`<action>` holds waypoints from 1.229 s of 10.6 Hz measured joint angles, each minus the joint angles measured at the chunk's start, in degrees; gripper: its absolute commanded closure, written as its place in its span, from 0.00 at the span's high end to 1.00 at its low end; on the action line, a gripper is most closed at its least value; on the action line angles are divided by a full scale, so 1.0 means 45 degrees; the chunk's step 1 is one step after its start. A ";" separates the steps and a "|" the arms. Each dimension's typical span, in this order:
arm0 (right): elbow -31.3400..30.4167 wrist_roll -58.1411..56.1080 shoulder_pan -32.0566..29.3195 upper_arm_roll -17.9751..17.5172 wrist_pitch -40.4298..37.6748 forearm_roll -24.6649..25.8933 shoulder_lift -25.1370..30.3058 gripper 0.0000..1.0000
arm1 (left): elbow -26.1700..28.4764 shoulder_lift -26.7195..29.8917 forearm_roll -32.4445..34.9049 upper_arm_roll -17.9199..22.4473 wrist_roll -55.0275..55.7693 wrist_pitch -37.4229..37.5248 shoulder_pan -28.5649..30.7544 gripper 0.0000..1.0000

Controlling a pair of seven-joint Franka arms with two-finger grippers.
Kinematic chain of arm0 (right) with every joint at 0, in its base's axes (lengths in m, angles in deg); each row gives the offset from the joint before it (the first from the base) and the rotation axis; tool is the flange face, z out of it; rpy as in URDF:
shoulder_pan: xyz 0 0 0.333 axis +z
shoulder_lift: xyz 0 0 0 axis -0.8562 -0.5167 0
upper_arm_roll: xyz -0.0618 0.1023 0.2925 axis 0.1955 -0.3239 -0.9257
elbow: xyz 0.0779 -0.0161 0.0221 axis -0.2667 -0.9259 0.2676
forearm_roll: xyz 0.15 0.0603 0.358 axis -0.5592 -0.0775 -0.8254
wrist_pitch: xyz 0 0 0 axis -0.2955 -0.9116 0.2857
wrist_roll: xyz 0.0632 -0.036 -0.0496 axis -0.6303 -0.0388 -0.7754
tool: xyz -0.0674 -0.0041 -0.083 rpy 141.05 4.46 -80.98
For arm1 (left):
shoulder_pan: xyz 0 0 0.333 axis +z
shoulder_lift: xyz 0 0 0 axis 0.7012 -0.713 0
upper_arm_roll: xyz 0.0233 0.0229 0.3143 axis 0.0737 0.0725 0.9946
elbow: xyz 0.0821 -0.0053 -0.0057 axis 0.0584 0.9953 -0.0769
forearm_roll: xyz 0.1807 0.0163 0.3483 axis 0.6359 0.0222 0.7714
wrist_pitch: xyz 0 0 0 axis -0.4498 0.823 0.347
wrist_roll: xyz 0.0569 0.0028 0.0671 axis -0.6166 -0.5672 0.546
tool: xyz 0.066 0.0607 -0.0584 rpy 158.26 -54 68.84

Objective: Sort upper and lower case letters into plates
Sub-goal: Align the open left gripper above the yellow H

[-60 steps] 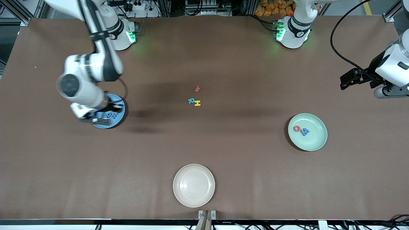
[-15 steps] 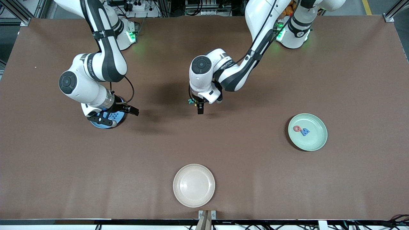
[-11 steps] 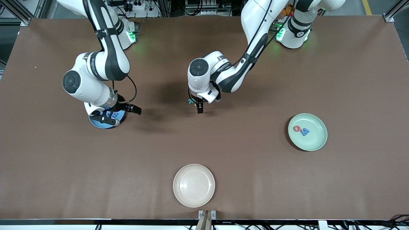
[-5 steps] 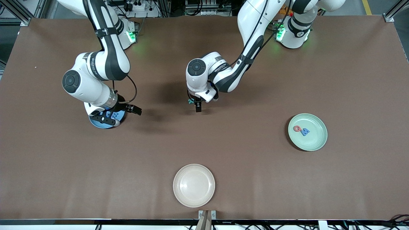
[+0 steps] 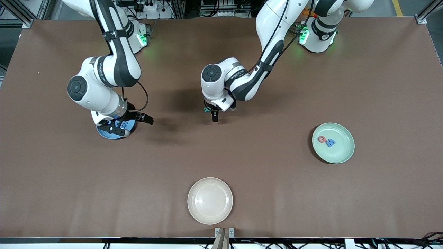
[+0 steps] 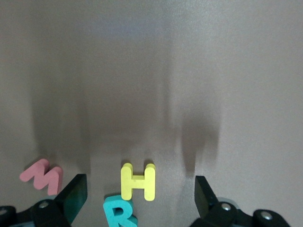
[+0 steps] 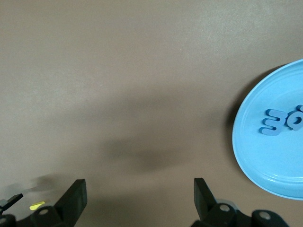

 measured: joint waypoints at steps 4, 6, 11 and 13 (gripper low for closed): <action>0.0000 0.0001 0.0000 0.0000 0.0000 0.0000 0.0000 1.00 | 0.0067 -0.0173 0.0248 -0.0001 0.0029 -0.0572 -0.0160 1.00; 0.0000 0.0001 0.0000 0.0000 0.0000 0.0000 0.0000 1.00 | 0.0137 -0.0225 0.0333 -0.0001 0.0049 -0.0746 -0.0189 1.00; 0.0000 0.0001 0.0000 0.0000 0.0000 0.0000 0.0000 1.00 | 0.0201 -0.0226 0.0361 0.0002 0.0050 -0.0750 -0.0189 1.00; 0.0001 0.0001 0.0000 0.0000 0.0000 0.0000 0.0000 1.00 | 0.0211 -0.0226 0.0364 0.0010 0.0051 -0.0760 -0.0186 0.89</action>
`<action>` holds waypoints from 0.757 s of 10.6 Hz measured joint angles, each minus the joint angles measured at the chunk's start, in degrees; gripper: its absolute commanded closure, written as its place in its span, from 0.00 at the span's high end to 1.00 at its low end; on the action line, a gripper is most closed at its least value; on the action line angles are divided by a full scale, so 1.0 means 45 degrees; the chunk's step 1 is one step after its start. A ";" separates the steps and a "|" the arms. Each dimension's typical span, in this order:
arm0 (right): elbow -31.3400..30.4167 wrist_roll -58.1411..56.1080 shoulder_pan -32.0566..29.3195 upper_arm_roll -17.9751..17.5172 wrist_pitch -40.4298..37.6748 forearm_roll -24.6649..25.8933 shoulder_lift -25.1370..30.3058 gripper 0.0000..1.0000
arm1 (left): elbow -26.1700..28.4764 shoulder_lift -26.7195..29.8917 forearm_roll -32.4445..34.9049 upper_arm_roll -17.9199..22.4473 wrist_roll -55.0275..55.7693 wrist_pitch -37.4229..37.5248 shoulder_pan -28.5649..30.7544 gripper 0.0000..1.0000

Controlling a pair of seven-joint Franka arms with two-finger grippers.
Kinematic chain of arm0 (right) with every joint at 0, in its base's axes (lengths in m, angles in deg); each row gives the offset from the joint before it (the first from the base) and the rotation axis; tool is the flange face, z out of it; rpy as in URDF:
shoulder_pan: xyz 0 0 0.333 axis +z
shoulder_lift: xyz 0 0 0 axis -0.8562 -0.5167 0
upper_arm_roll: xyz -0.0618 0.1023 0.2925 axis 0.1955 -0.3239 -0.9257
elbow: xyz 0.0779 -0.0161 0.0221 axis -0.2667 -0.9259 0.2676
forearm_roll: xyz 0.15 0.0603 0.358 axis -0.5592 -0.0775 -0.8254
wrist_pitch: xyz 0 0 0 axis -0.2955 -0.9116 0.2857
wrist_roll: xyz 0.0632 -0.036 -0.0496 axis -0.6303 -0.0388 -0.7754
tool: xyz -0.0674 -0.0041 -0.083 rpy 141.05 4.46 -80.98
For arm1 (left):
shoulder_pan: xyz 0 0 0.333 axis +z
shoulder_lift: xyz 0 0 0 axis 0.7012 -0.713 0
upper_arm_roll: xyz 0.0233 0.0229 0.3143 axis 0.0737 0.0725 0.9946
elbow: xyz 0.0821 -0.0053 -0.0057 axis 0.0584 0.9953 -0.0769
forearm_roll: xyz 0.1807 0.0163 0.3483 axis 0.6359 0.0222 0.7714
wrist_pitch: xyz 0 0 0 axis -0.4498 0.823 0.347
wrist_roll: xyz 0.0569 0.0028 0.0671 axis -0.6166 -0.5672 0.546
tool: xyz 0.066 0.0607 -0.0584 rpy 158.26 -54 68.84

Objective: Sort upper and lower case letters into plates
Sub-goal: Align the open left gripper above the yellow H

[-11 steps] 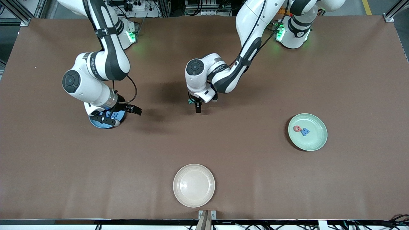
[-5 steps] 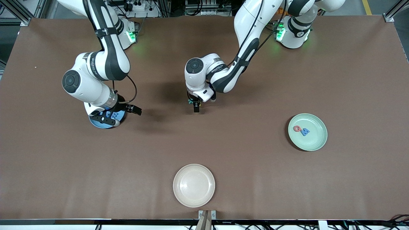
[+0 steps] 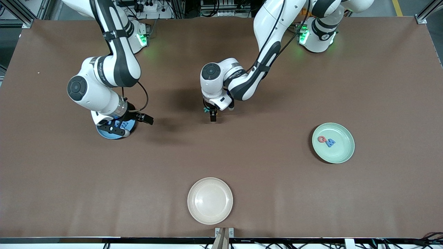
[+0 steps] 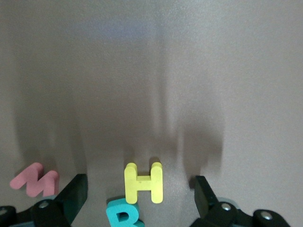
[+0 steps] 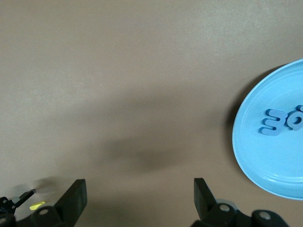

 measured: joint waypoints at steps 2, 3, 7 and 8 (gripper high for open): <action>0.0002 0.0000 0.0000 0.0000 0.0001 0.0000 0.0000 1.00 | 0.0003 0.0000 0.0002 0.0018 0.0001 -0.0005 0.0003 0.82; 0.0003 0.0000 0.0000 0.0000 0.0002 0.0000 0.0000 1.00 | 0.0004 0.0000 0.0003 0.0024 0.0001 -0.0007 0.0003 0.70; 0.0003 0.0000 0.0000 0.0000 0.0003 0.0000 0.0000 1.00 | -0.0038 0.0095 0.0003 0.0029 0.0010 -0.0011 0.0015 0.00; 0.0003 0.0000 0.0000 0.0000 0.0003 0.0000 0.0000 1.00 | -0.0045 0.0138 0.0074 0.0041 0.0010 0.0003 0.0016 0.00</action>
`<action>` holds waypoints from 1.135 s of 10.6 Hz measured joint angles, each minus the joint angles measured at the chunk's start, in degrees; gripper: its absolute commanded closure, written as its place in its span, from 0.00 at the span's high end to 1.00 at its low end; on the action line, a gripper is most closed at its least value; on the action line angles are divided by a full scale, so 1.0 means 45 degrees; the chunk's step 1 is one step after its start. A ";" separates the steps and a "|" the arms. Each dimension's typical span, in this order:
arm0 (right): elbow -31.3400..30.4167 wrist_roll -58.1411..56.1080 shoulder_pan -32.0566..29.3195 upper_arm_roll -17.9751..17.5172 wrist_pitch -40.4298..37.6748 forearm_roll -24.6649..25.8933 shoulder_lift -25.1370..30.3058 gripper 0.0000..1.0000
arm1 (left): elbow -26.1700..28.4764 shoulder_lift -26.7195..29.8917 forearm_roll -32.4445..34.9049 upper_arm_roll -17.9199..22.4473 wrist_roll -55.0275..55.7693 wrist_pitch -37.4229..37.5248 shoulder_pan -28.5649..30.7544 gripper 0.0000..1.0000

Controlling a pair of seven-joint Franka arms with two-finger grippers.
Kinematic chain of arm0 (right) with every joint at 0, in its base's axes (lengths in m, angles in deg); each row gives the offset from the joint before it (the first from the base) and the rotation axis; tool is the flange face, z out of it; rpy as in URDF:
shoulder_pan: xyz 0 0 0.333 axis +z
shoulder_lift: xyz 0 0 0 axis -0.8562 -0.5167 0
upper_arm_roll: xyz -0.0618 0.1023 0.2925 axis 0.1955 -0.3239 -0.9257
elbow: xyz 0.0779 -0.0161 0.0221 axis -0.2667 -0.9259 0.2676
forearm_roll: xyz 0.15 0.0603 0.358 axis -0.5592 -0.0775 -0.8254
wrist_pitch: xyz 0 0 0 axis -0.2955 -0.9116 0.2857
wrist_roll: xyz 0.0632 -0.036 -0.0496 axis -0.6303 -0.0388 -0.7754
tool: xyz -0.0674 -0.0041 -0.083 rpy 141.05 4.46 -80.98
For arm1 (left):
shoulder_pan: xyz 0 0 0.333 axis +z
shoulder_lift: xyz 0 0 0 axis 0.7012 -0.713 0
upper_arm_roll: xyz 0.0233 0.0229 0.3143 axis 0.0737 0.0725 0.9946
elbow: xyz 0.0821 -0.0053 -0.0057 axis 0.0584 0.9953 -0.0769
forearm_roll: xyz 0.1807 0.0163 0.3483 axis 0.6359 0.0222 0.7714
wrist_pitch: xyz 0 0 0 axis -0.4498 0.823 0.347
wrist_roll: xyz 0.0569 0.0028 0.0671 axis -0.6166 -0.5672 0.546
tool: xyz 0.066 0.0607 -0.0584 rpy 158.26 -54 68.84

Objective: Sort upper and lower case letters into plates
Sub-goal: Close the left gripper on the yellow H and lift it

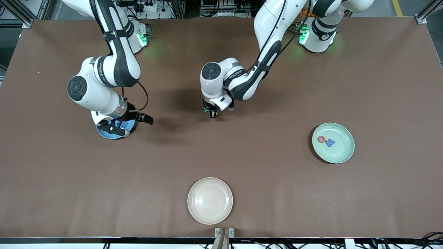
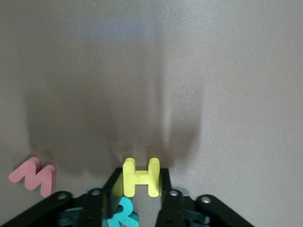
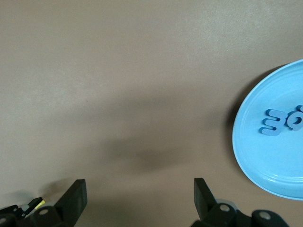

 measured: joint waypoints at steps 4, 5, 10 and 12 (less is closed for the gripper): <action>0.0092 0.0000 0.0001 -0.0001 -0.0001 0.0000 0.0000 1.00 | 0.0087 0.0030 0.0944 -0.0071 -0.0417 -0.0013 -0.0001 0.00; 0.0103 0.0000 0.0001 -0.0002 -0.0001 0.0000 0.0000 1.00 | 0.0150 0.0091 0.0994 -0.0017 -0.1003 0.0061 0.0087 0.00; 0.0159 0.0000 0.0004 -0.0020 -0.0005 0.0008 -0.0003 1.00 | 0.0880 0.1772 0.1074 0.0127 -0.5409 0.0862 0.2162 0.00; 0.0336 -0.0001 0.0012 -0.0060 -0.0123 0.0009 -0.0003 1.00 | 0.1266 0.2744 0.0909 0.0107 -0.7829 0.1658 0.3321 0.00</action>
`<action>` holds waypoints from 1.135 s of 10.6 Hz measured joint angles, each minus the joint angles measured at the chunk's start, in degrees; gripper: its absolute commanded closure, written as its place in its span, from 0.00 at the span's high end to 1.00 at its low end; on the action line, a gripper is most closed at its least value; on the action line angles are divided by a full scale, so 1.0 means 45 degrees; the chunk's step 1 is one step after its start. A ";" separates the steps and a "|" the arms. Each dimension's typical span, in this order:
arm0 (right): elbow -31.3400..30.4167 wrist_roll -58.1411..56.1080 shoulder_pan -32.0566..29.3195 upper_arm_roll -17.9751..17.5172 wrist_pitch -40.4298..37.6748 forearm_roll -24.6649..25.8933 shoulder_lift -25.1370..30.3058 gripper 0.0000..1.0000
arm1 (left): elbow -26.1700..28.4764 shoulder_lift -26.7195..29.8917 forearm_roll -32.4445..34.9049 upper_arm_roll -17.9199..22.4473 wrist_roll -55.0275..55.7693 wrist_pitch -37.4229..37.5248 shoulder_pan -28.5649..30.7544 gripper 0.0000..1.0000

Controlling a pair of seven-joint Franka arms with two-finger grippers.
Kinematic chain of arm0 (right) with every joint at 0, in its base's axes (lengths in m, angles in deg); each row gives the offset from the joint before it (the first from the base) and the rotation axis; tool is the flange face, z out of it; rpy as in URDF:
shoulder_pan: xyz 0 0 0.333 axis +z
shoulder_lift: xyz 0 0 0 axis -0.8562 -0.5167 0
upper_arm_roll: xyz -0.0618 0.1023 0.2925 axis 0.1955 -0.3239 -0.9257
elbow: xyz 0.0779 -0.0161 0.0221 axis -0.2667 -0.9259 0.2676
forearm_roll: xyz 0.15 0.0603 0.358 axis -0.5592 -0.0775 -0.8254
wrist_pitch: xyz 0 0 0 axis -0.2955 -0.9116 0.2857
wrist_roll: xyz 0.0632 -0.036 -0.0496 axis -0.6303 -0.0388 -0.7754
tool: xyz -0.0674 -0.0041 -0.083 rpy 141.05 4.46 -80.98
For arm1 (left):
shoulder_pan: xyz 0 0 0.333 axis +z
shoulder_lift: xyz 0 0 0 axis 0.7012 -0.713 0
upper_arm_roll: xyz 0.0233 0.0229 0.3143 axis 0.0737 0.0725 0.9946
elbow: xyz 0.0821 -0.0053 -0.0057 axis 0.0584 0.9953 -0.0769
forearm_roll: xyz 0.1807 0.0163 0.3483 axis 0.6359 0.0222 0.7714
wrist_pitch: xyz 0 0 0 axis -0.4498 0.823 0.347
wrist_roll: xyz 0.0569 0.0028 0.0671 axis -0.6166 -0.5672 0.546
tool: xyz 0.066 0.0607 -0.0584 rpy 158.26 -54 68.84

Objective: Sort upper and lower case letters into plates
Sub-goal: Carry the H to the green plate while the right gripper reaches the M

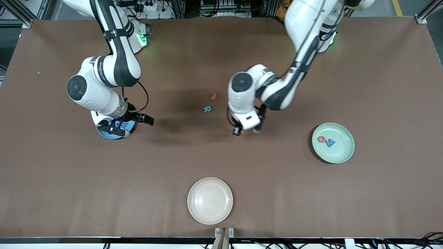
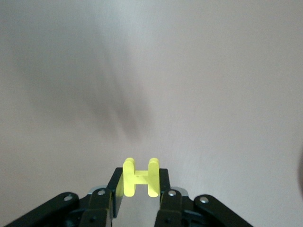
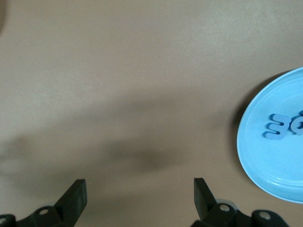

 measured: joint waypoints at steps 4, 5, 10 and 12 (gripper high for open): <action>0.0398 0.1077 0.1768 -0.0226 -0.0961 -0.0001 -0.0004 1.00 | 0.0098 0.1208 -0.0827 0.0044 -0.6071 0.2299 0.2141 0.00; 0.0392 0.1870 0.2816 -0.0276 -0.0932 0.0001 -0.0054 1.00 | 0.0123 0.1432 -0.0839 0.0068 -0.7683 0.2801 0.2753 0.00; 0.0185 0.4821 0.6087 -0.0513 0.1299 -0.0857 -0.0754 1.00 | 0.0350 0.2124 -0.0854 0.0099 -1.5164 0.4124 0.5741 0.00; 0.0098 0.4842 0.6251 -0.1076 0.2092 -0.1731 -0.1685 1.00 | 0.0622 0.2161 -0.0866 0.0147 -1.7993 0.4132 0.6884 0.00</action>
